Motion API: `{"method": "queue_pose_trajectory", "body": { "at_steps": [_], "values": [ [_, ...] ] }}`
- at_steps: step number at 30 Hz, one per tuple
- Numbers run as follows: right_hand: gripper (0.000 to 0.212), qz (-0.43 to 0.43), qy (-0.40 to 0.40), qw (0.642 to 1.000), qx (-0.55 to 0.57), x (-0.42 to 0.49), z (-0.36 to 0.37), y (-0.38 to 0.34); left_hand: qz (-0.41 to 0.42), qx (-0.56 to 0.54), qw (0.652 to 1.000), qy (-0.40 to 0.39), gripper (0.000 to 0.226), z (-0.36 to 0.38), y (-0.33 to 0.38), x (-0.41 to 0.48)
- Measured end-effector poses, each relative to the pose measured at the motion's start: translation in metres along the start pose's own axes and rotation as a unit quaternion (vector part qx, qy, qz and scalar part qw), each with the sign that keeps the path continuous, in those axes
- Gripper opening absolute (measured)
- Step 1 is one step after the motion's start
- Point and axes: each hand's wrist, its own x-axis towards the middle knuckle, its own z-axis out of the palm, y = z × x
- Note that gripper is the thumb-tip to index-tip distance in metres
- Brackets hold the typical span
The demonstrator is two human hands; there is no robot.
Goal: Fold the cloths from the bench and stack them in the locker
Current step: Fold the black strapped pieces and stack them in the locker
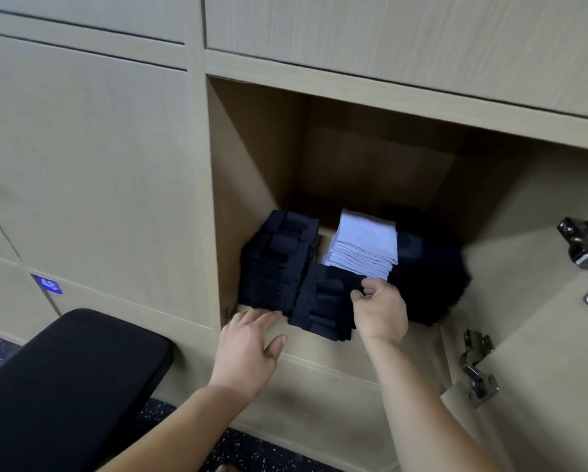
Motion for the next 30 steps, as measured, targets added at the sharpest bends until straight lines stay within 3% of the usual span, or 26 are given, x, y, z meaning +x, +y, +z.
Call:
{"method": "queue_pose_trajectory", "body": {
  "at_steps": [8, 13, 18, 21, 30],
  "values": [
    [0.046, -0.091, -0.096, 0.991, 0.003, -0.084, -0.021, -0.03, -0.019, 0.032, 0.999, 0.015, 0.047, -0.063, -0.009, -0.059],
    [0.055, -0.182, -0.168, 0.965, -0.086, -0.161, -0.025, -0.059, -0.052, 0.066, 0.995, 0.047, 0.05, -0.118, -0.027, -0.116],
    [0.044, -0.281, -0.215, 0.925, -0.141, -0.25, -0.018, -0.086, -0.103, 0.083, 0.988, 0.081, 0.051, -0.167, -0.06, -0.194],
    [0.051, -0.345, -0.247, 0.894, -0.147, -0.306, -0.002, -0.099, -0.144, 0.095, 0.979, 0.106, 0.051, -0.194, -0.089, -0.251],
    [0.058, -0.517, -0.359, 0.763, -0.145, -0.488, 0.048, -0.122, -0.314, 0.141, 0.925, 0.163, 0.05, -0.25, -0.184, -0.444]
  ]
}}
